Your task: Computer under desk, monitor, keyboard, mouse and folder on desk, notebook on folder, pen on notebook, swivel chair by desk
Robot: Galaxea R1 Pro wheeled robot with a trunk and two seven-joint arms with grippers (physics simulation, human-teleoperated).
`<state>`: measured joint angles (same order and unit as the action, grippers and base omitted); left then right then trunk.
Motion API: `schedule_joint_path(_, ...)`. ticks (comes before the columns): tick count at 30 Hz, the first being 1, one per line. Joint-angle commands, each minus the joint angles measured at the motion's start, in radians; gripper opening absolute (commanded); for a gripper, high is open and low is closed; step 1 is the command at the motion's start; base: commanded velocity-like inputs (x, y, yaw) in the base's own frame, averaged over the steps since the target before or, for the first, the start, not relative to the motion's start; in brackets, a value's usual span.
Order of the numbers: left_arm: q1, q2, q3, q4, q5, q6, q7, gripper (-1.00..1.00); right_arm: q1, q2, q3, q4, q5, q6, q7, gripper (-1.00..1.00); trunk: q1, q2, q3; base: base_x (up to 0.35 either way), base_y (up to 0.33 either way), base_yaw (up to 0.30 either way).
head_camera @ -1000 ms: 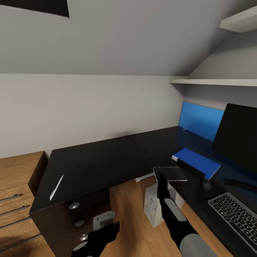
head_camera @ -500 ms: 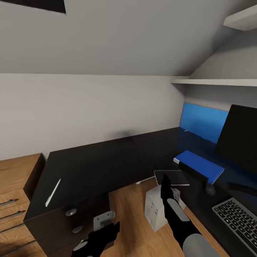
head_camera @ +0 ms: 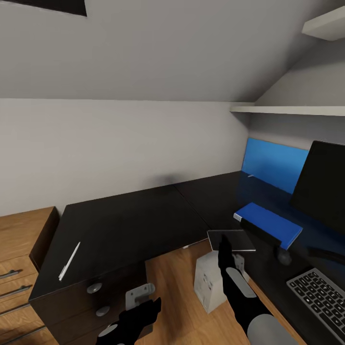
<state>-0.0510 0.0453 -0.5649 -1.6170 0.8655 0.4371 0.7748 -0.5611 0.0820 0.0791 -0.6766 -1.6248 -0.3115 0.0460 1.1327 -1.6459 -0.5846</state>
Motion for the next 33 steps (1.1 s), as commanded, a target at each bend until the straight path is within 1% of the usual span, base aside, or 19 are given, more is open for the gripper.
schedule_joint_path(1,-0.001,0.001,-0.002,-0.001,0.006,0.002,0.008,1.00,-0.001,-0.001,0.005,0.005,-0.010,-0.007,0.005,1.00,0.000,-0.001,-0.001,0.002,0.000,0.000)
schedule_joint_path(13,-0.001,0.001,-0.003,-0.001,0.006,0.002,0.008,1.00,0.000,-0.001,0.006,0.025,-0.010,-0.002,0.004,1.00,0.000,-0.001,-0.001,0.000,0.000,0.000)
schedule_joint_path(14,-0.001,0.001,-0.003,-0.001,0.006,0.002,0.008,1.00,-0.001,-0.001,0.006,0.025,-0.009,-0.002,0.004,-1.00,0.000,-0.001,-0.001,0.000,0.000,0.000)
schedule_joint_path(33,-0.001,0.001,0.000,-0.001,0.006,0.002,0.010,1.00,-0.001,-0.001,0.009,0.024,-0.006,-0.005,0.006,-1.00,0.000,-0.001,-0.001,0.000,0.000,0.000)
